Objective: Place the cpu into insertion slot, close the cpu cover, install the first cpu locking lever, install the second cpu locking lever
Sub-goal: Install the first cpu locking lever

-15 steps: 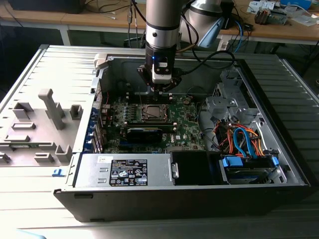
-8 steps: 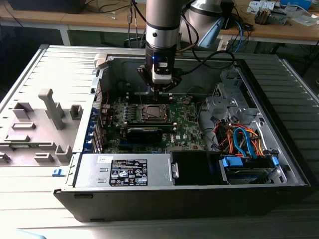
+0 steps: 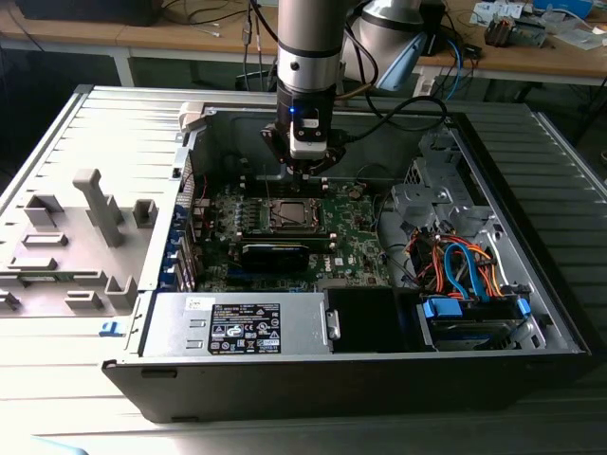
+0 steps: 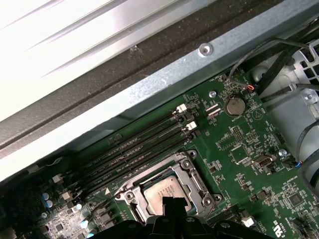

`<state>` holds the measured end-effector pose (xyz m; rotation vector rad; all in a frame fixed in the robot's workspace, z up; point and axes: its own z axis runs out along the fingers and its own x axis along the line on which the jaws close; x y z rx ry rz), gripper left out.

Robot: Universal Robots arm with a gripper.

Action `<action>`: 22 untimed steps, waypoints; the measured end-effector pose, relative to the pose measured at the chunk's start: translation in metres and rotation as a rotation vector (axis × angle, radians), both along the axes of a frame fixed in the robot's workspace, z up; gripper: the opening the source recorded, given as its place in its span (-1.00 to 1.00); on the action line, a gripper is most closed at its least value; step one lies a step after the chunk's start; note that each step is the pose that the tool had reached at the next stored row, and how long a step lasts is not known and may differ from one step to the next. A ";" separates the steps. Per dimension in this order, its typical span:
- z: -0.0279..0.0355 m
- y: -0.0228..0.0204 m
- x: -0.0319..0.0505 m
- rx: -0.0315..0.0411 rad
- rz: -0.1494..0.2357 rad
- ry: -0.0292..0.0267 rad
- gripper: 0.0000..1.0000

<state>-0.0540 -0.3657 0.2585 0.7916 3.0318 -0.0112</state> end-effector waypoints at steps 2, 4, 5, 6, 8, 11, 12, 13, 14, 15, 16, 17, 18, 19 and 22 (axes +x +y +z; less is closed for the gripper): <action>0.0000 0.0000 0.0000 0.0000 0.001 0.0000 -0.79; 0.0000 0.0000 0.0000 0.0000 0.003 0.0000 -0.79; 0.0000 0.0000 0.0000 0.0000 0.003 0.0000 -0.79; 0.0000 0.0000 0.0000 0.0001 0.004 0.0000 -0.79; 0.0000 0.0000 0.0000 0.0001 0.005 0.0000 -0.79; 0.0000 0.0000 0.0000 0.0001 0.007 0.0000 -0.79; 0.0000 0.0000 0.0000 0.0000 0.008 0.0000 -0.79; 0.0000 0.0000 0.0000 0.0000 0.008 -0.0001 -0.79; 0.0000 0.0000 0.0000 0.0000 0.009 -0.0001 -0.79; 0.0000 0.0000 0.0000 0.0000 0.009 0.0000 -0.79; 0.0000 0.0000 0.0000 0.0001 0.010 0.0000 -0.79; 0.0000 0.0000 0.0000 0.0001 0.011 0.0001 -0.79; 0.0000 0.0000 0.0000 0.0000 0.011 0.0000 -0.79; 0.0000 0.0000 0.0000 0.0000 0.012 0.0000 -0.79; 0.0000 0.0000 0.0000 0.0000 0.014 0.0000 -0.79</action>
